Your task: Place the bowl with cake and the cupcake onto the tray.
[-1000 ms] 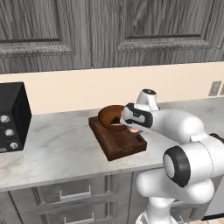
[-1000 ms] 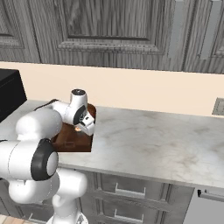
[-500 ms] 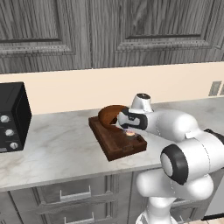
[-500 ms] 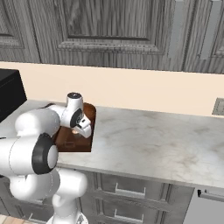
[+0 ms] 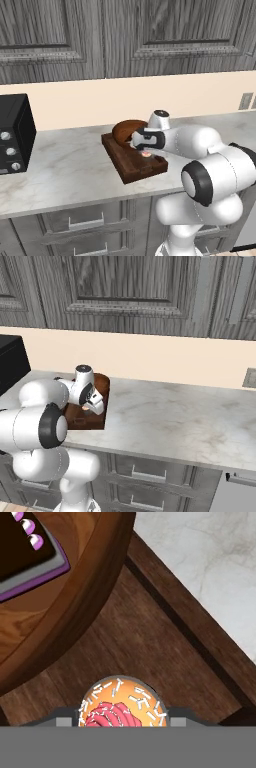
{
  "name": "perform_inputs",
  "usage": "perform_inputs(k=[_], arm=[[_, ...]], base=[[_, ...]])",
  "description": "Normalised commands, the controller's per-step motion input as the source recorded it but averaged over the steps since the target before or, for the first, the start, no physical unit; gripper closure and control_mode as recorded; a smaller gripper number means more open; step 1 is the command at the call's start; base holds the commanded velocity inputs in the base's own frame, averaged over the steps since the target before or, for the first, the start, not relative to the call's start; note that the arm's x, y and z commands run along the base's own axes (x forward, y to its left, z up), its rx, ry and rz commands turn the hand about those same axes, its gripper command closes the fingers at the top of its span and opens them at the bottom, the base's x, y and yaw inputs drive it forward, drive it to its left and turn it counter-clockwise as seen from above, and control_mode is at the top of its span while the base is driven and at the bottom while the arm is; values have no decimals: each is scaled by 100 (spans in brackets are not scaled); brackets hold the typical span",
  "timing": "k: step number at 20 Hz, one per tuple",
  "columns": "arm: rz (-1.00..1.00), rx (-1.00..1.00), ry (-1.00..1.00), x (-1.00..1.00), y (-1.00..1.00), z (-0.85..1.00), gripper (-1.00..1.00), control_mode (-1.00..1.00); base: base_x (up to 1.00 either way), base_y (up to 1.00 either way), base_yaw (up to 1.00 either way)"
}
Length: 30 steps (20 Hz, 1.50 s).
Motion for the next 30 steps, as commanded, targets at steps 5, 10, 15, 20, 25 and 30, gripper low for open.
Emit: perform_inputs(k=[5,10,15,20,25,30], arm=[[0,0,0,0,0,-11,100,-100],[0,0,0,0,0,-1,-100,-100],[0,0,0,0,0,0,-100,-100],[0,0,0,0,-8,16,-100,-100],[0,0,0,-8,-13,49,-100,-100],[0,0,0,-55,-11,32,-100,-100]], base=[[0,0,0],[0,0,0],[0,0,0],[0,0,0],[0,0,0],[0,0,0]])
